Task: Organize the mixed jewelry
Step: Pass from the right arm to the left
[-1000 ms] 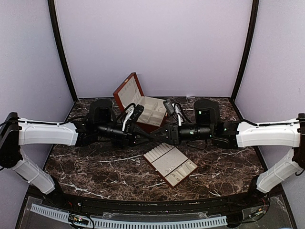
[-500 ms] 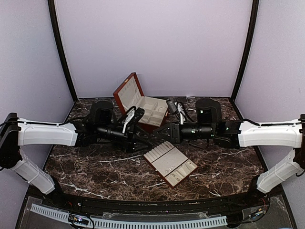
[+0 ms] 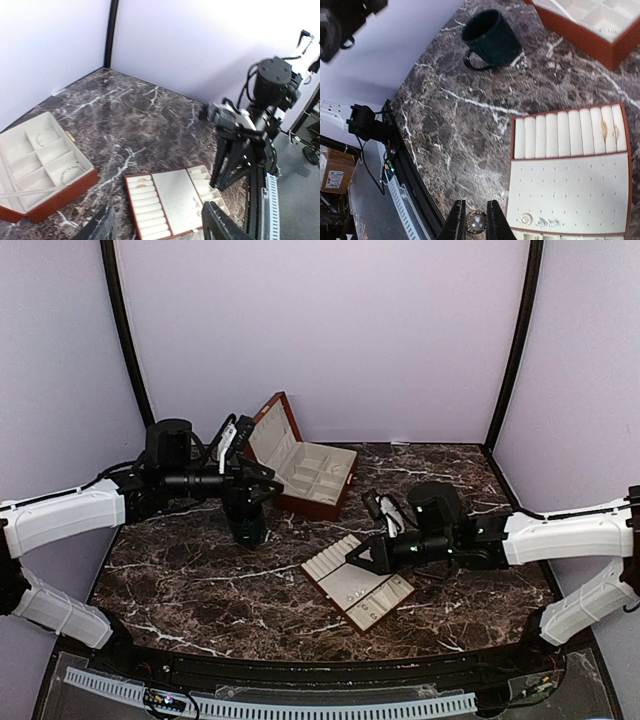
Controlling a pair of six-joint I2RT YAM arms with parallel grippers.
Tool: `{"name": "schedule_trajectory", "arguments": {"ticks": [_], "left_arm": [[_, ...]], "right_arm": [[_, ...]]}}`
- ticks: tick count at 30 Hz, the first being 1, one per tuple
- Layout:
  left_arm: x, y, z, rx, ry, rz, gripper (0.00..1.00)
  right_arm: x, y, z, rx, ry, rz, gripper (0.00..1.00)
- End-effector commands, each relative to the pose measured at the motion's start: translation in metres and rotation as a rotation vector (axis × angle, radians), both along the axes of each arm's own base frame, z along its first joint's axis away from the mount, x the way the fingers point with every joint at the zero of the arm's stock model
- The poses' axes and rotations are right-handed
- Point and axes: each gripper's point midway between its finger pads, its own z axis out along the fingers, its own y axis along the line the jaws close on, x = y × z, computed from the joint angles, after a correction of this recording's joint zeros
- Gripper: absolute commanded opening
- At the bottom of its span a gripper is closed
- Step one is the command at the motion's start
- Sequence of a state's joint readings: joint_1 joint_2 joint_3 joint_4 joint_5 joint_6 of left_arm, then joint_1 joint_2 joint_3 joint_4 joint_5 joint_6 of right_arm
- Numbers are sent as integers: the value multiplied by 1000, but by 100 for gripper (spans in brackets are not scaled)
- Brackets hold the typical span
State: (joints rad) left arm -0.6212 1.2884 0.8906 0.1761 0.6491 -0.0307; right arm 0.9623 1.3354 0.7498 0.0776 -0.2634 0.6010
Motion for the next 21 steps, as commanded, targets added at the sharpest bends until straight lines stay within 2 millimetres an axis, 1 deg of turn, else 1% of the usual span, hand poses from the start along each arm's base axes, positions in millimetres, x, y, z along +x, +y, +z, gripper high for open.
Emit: {"name": "schedule_trajectory", "arguments": {"ticks": [1, 5, 9, 11, 13, 18, 21], "left_arm": [[27, 21, 25, -1, -31, 133, 60], [35, 30, 22, 11, -51, 185, 60], [35, 34, 11, 26, -36, 203, 60], [35, 35, 9, 28, -29, 204, 60], [33, 34, 9, 28, -27, 198, 60], [33, 33, 9, 25, -22, 192, 60], [33, 32, 8, 25, -17, 189, 59]], "right_arm": [[-9, -5, -28, -95, 23, -37, 1], [-14, -4, -50, -158, 36, -48, 1], [-19, 0, -67, -215, 46, -45, 0], [-21, 3, -74, -241, 38, -44, 0], [-23, 2, -83, -281, 47, -42, 0], [-24, 1, -94, -336, 38, -43, 0], [-26, 4, -96, -351, 31, -36, 0]]}}
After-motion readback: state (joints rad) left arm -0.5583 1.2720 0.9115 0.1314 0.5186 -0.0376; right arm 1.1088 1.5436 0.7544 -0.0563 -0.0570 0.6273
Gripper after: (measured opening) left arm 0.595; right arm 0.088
